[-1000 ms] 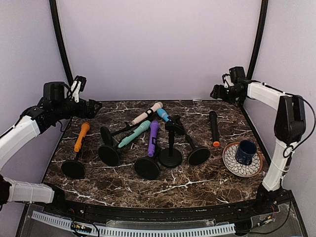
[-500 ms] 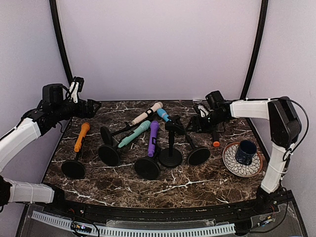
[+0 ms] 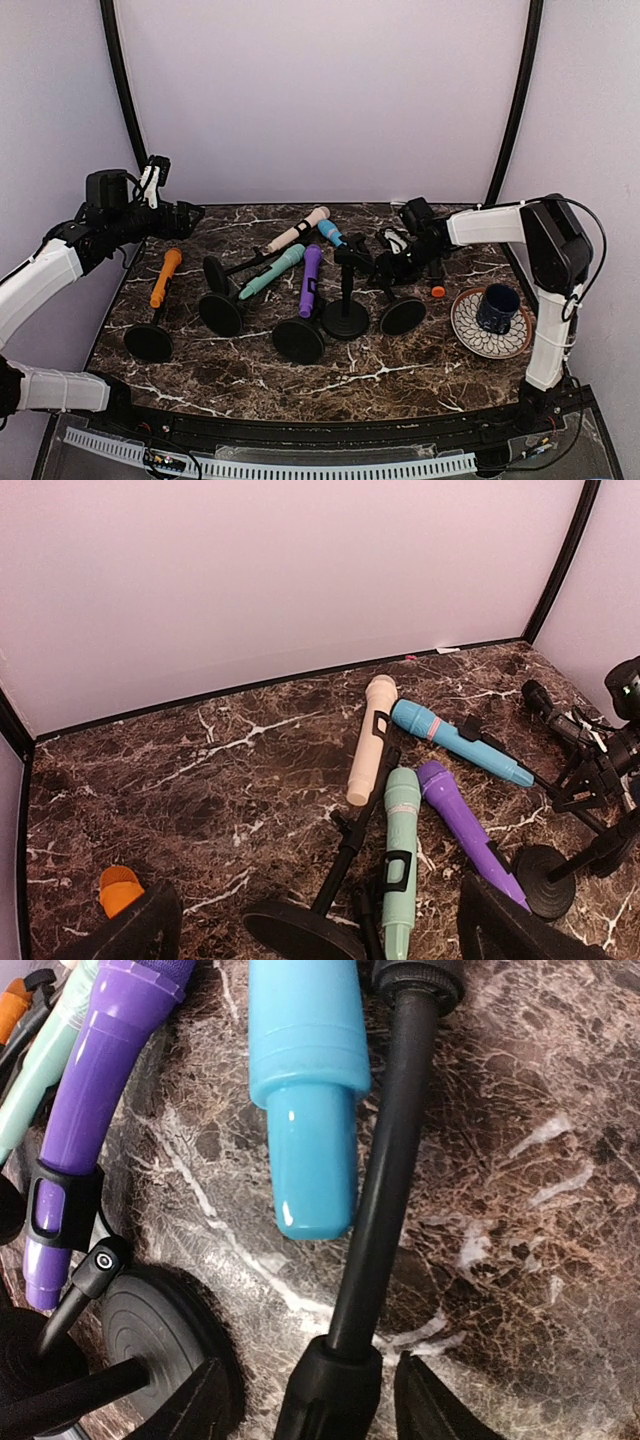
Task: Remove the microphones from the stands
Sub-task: Pick up the microphone stand with the microphone from the center of the board, then pass from the right arm to the left
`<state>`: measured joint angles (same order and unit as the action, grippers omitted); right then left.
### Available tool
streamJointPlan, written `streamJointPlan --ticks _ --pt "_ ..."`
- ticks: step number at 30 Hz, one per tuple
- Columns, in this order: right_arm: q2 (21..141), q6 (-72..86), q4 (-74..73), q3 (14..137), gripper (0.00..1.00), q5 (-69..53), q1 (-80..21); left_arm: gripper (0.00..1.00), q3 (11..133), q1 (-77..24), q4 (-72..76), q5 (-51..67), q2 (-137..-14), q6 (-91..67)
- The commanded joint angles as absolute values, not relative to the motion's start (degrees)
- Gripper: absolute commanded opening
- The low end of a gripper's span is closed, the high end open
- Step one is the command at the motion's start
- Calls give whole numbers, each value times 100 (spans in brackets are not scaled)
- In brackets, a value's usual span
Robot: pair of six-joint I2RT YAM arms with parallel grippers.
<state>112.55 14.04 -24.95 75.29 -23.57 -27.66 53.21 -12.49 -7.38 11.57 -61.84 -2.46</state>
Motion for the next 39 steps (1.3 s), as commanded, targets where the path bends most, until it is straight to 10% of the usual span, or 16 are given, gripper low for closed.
streamJointPlan --ticks 1,18,39 --pt "11425 1470 -2448 7699 54 -2310 -2839 98 5309 -1222 -722 1172 -6054 -117" --pt "10097 1789 -758 6651 0 -1507 -2865 97 5616 -1227 -302 1936 -6371 -715" --pt "7550 1827 3897 4390 0 -926 -3150 94 7673 -3380 1442 2493 -8438 -1960"
